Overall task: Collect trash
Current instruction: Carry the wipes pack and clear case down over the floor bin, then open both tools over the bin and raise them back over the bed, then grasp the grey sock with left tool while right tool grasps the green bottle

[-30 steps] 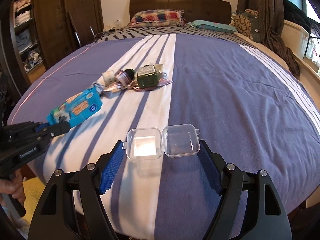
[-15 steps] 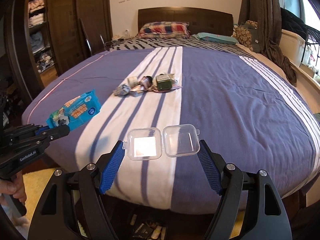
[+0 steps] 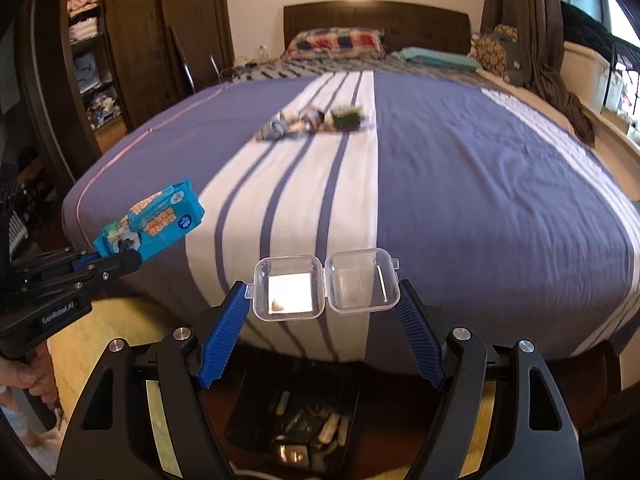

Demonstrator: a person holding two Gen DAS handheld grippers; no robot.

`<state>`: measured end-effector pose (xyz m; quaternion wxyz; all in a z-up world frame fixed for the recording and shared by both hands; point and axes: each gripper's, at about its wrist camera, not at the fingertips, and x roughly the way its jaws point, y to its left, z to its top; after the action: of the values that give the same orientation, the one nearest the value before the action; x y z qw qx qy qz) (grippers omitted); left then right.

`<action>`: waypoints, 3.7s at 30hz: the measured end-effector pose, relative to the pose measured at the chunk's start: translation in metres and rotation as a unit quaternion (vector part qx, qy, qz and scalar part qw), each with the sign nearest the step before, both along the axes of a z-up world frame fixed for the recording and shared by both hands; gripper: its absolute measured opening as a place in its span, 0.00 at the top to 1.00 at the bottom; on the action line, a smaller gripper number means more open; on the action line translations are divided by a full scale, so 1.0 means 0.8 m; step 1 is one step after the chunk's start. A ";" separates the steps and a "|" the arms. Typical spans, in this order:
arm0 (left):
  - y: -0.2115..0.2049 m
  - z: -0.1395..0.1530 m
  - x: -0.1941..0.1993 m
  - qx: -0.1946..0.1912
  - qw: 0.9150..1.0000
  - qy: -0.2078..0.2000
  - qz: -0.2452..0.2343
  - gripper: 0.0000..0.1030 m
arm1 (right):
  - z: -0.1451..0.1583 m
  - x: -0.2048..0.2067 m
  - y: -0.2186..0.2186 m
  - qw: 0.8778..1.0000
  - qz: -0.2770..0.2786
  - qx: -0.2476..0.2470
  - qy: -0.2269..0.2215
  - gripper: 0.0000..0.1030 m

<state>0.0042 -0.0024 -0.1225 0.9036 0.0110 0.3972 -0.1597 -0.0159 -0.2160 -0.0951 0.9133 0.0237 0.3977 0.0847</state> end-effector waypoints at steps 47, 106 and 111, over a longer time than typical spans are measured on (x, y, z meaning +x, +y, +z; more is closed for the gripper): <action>-0.064 -0.259 0.008 0.042 0.958 0.275 -0.067 0.52 | -0.231 0.023 0.017 0.962 0.001 0.047 0.267 0.16; -0.007 0.016 0.243 0.035 0.999 0.007 0.033 0.09 | 0.019 0.248 -0.027 0.999 -0.045 -0.008 -0.024 0.04; -0.017 0.013 0.284 0.036 0.999 0.006 0.033 0.15 | 0.012 0.299 -0.019 0.999 -0.034 -0.002 -0.021 0.16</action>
<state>0.2316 -0.0164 -0.1120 0.9049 0.0293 0.4084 -0.1159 0.2236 -0.2309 -0.0854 0.9240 0.0332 0.3772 0.0532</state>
